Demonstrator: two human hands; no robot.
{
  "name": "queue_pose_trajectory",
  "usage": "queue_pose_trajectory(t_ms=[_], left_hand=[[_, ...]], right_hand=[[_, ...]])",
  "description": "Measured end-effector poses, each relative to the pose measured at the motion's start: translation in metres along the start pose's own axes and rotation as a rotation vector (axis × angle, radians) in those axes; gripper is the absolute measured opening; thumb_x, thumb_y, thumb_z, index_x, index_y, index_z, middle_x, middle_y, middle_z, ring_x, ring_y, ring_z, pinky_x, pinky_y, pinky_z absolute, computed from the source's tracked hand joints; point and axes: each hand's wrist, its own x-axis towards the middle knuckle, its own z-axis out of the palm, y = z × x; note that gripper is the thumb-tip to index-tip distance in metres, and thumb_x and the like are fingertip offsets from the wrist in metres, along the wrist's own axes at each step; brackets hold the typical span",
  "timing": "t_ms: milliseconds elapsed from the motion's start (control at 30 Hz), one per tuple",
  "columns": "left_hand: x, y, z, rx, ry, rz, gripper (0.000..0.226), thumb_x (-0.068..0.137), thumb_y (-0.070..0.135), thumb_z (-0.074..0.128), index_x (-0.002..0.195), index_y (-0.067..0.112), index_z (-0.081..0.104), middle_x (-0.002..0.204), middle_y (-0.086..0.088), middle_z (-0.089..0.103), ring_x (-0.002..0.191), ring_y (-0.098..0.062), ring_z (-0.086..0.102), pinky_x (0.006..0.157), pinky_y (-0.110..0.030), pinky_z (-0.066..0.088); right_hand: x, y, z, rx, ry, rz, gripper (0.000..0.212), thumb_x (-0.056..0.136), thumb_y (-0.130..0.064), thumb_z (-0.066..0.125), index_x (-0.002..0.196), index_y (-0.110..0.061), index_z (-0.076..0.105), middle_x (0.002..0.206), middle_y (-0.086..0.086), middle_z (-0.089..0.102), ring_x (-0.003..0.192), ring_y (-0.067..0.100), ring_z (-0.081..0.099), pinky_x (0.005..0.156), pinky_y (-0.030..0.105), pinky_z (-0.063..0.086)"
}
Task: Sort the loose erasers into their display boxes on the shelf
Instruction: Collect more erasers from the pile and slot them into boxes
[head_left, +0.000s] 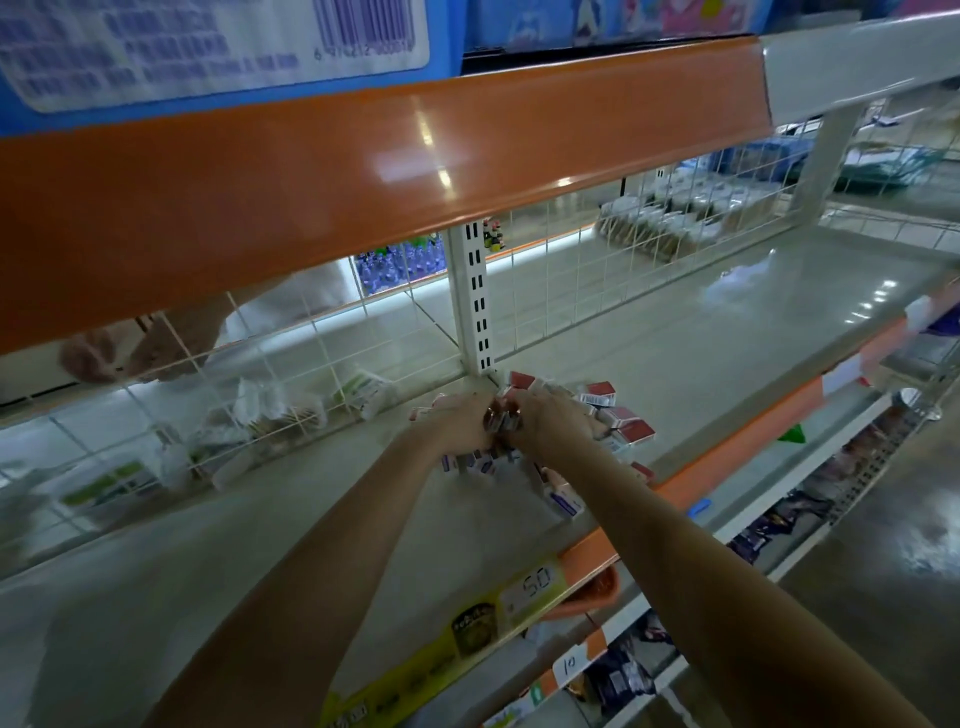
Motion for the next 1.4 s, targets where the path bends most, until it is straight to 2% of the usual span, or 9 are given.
queue_pose_trajectory(t_ms=[100,200,300,433,633,733,833,1100,1400], left_hand=[[-0.002,-0.002,0.0,-0.029,0.019,-0.03,0.019,0.079,0.021,0.064,0.096,0.017,0.057,0.092,-0.004,0.063,0.077,-0.017,0.061,0.058,-0.029,0.047],[-0.003,-0.005,0.004,-0.069,0.071,-0.053,0.032,0.077,0.027,0.066,0.104,0.017,0.053,0.1,-0.001,0.058,0.09,-0.021,0.058,0.077,-0.039,0.052],[-0.007,-0.007,0.008,-0.107,0.098,-0.067,0.049,0.074,0.031,0.071,0.115,0.018,0.046,0.101,0.0,0.054,0.096,-0.023,0.055,0.083,-0.042,0.049],[-0.016,-0.015,0.016,-0.217,0.147,-0.082,0.055,0.071,0.034,0.075,0.114,0.022,0.043,0.106,-0.005,0.053,0.095,-0.025,0.057,0.074,-0.04,0.051],[-0.04,-0.025,0.021,-0.35,0.254,0.004,0.048,0.069,0.038,0.076,0.112,0.036,0.057,0.115,0.003,0.056,0.1,-0.022,0.055,0.085,-0.036,0.047],[-0.063,-0.024,0.022,-0.497,0.308,-0.024,0.029,0.073,0.032,0.076,0.097,0.036,0.061,0.097,0.01,0.063,0.082,-0.008,0.06,0.066,-0.02,0.043],[-0.087,-0.026,0.027,-0.663,0.357,-0.067,0.015,0.078,0.028,0.073,0.085,0.038,0.066,0.088,0.009,0.066,0.077,-0.009,0.061,0.063,-0.021,0.044],[-0.163,-0.047,0.037,-0.995,0.455,-0.224,0.014,0.086,0.017,0.066,0.09,0.03,0.068,0.082,0.002,0.07,0.072,-0.009,0.063,0.059,-0.018,0.049],[-0.279,-0.093,0.034,-1.024,0.678,-0.416,0.007,0.086,0.02,0.066,0.087,0.026,0.068,0.074,0.008,0.068,0.06,0.0,0.059,0.053,-0.015,0.047]], right_hand=[[-0.001,0.001,0.0,0.0,0.018,-0.011,0.04,0.088,-0.037,0.054,0.122,-0.017,0.051,0.121,0.011,0.052,0.116,0.027,0.047,0.094,0.04,0.041],[-0.001,0.004,0.0,0.025,0.029,-0.033,0.041,0.086,-0.038,0.058,0.121,-0.017,0.053,0.118,0.01,0.054,0.115,0.027,0.047,0.094,0.04,0.04],[-0.003,0.007,0.002,0.036,0.038,-0.064,0.043,0.085,-0.039,0.059,0.122,-0.019,0.051,0.121,0.008,0.053,0.117,0.025,0.045,0.098,0.04,0.038],[-0.011,0.01,0.004,0.092,0.092,-0.097,0.046,0.084,-0.038,0.061,0.125,-0.021,0.049,0.124,0.004,0.052,0.12,0.022,0.043,0.101,0.038,0.035],[-0.043,0.007,-0.007,0.45,0.145,-0.168,0.046,0.082,-0.022,0.068,0.124,-0.016,0.052,0.124,0.001,0.051,0.112,0.016,0.049,0.088,0.022,0.035],[-0.06,0.003,-0.007,0.742,0.029,-0.142,0.048,0.078,-0.009,0.071,0.123,-0.013,0.054,0.121,0.003,0.055,0.105,0.017,0.057,0.087,0.026,0.048],[-0.073,-0.003,-0.002,1.033,-0.109,-0.052,0.045,0.076,-0.003,0.071,0.115,-0.02,0.057,0.108,0.002,0.063,0.098,0.017,0.063,0.089,0.039,0.053],[-0.098,-0.048,0.007,1.357,-0.375,-0.075,0.035,0.081,0.007,0.061,0.108,-0.015,0.058,0.105,0.001,0.064,0.093,0.014,0.064,0.073,0.022,0.052],[-0.124,-0.155,0.023,1.163,-0.403,-0.332,0.034,0.079,0.006,0.066,0.103,-0.017,0.059,0.095,0.0,0.066,0.077,0.002,0.064,0.067,0.015,0.052]])
